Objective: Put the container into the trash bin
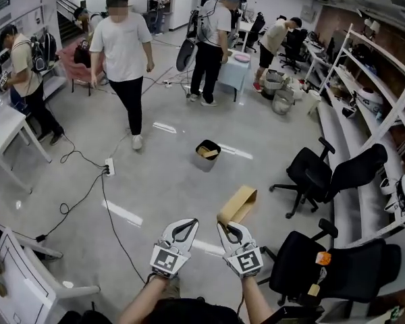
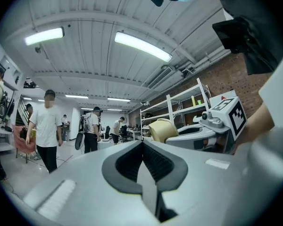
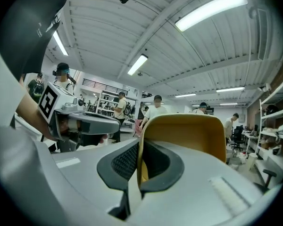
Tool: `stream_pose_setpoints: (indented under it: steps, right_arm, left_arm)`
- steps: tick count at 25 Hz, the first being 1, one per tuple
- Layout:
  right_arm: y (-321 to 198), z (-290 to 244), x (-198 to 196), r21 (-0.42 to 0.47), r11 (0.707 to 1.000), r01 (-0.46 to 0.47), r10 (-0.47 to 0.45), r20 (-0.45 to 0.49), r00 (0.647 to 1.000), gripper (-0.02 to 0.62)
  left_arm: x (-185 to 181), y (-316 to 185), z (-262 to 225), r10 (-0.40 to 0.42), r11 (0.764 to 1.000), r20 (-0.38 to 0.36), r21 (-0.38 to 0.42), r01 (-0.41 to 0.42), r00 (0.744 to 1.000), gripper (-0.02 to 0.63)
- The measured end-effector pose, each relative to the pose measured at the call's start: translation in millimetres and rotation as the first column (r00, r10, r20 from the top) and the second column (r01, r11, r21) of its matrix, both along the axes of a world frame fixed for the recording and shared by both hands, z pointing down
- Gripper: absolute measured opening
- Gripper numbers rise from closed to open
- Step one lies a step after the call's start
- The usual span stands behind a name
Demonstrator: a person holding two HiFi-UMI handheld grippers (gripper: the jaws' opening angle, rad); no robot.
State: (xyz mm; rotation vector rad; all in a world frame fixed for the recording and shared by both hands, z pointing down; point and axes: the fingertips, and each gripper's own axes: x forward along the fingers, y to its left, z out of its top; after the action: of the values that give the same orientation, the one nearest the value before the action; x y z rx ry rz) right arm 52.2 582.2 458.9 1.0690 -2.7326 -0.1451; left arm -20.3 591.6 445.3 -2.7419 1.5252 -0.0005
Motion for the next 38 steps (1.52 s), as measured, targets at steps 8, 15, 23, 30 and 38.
stream_pose_setpoints:
  steps: [8,15,23,30,38]
  right_arm:
    - [-75.9,9.5,-54.4,0.003,1.000,-0.009,0.010,-0.040,0.999,0.021]
    - [-148.2,20.6,-60.1,-0.026,1.000,-0.010,0.009,-0.029,1.000,0.021]
    - [-288.5,52.4,-19.0,-0.059,0.998,-0.020,0.023,0.044,0.999,0.021]
    - [-410.9,61.8,19.3,-0.099,0.994,-0.041,0.048,0.066,0.997,0.021]
    - [-515.9,90.1,41.4,-0.175,0.983,-0.049,0.048,-0.006,0.999,0.021]
  left_arm:
    - [-57.6,-88.6,17.1,0.052,0.999,-0.019,-0.015,-0.052,0.998,0.002]
    - [-58.9,-159.5,45.1,0.072,0.997,0.015,-0.031,-0.071,0.997,0.002]
    - [-20.7,-276.4,59.1,0.071,0.995,0.097,-0.070,-0.065,0.993,0.002]
    - [-3.3,-362.7,52.2,0.026,0.995,0.120,-0.099,-0.014,0.992,0.002]
    - [-3.5,-445.8,75.1,0.002,0.990,0.106,-0.138,0.013,0.994,0.002]
